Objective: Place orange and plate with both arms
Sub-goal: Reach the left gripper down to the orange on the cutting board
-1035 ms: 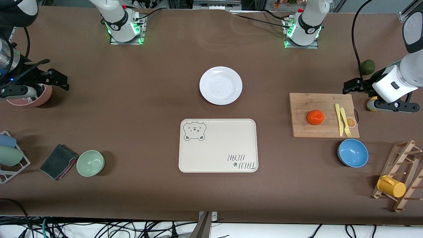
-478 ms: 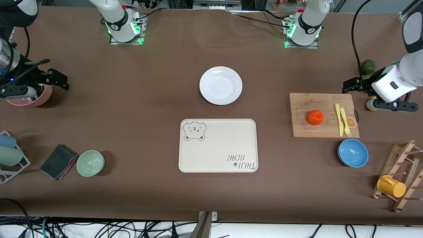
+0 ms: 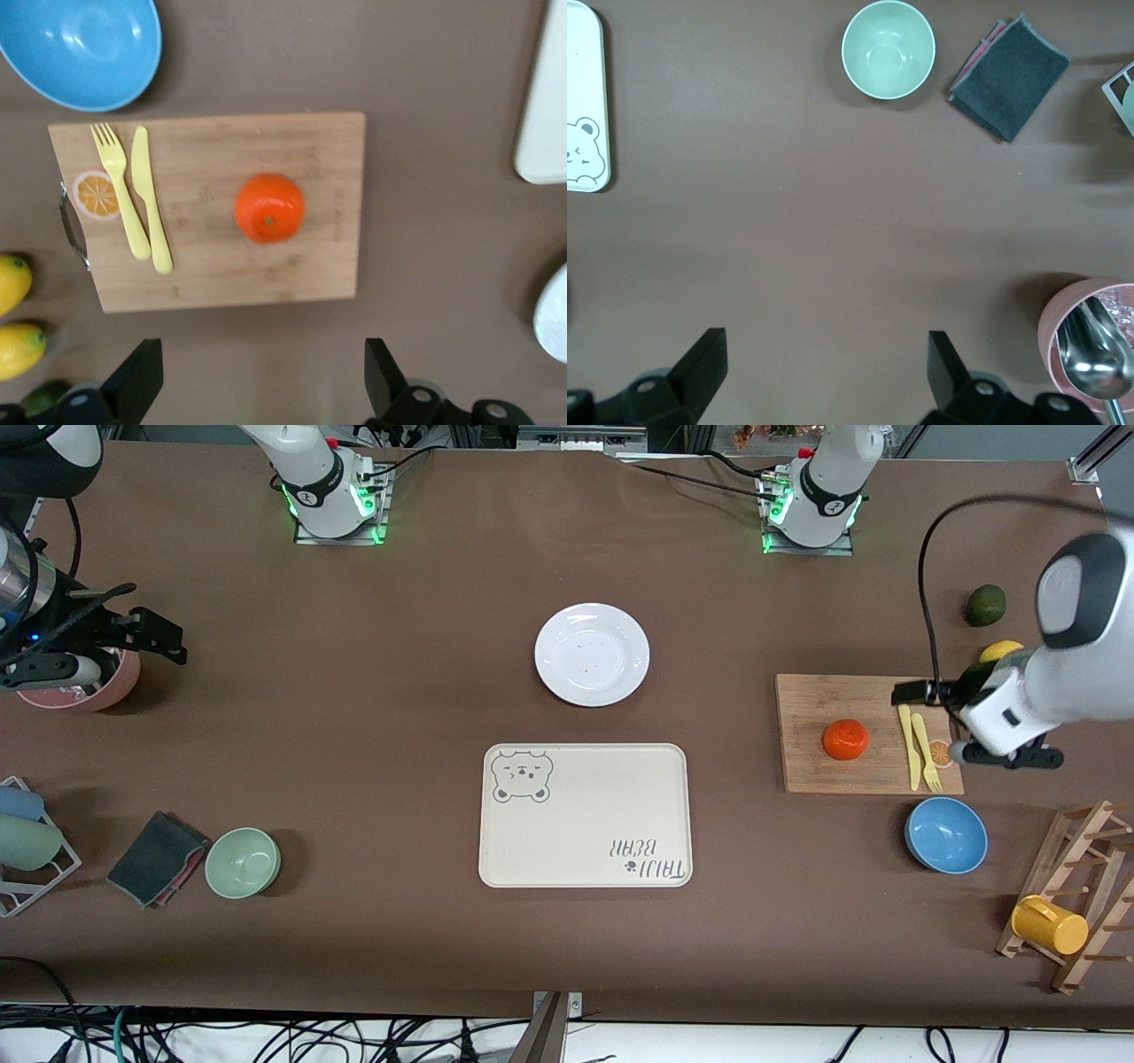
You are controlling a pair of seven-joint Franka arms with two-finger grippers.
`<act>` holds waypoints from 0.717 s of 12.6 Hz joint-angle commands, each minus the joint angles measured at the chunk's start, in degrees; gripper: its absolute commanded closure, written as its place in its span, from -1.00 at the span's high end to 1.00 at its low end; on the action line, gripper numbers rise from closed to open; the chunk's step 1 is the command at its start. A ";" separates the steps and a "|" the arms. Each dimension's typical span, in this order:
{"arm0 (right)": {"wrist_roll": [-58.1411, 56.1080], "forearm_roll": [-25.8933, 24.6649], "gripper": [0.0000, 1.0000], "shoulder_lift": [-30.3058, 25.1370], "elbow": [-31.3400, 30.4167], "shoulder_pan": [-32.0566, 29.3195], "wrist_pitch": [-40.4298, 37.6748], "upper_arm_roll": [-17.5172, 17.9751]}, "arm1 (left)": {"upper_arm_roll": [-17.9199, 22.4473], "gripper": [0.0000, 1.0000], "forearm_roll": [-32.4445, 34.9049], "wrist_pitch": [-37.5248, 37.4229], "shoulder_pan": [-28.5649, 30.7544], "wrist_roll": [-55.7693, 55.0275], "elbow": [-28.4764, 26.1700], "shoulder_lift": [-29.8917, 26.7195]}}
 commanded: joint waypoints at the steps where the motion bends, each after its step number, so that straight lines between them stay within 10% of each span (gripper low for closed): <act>1: -0.71 0.75 1.00 -0.02 0.25 -0.11 -0.70 0.00 | -0.43 1.00 0.97 7.74 2.26 -0.67 -5.27 0.79; 9: -0.71 0.75 1.00 0.59 0.25 -0.20 -1.23 -0.09 | -2.80 1.00 0.97 37.72 1.75 -10.41 -26.83 -1.07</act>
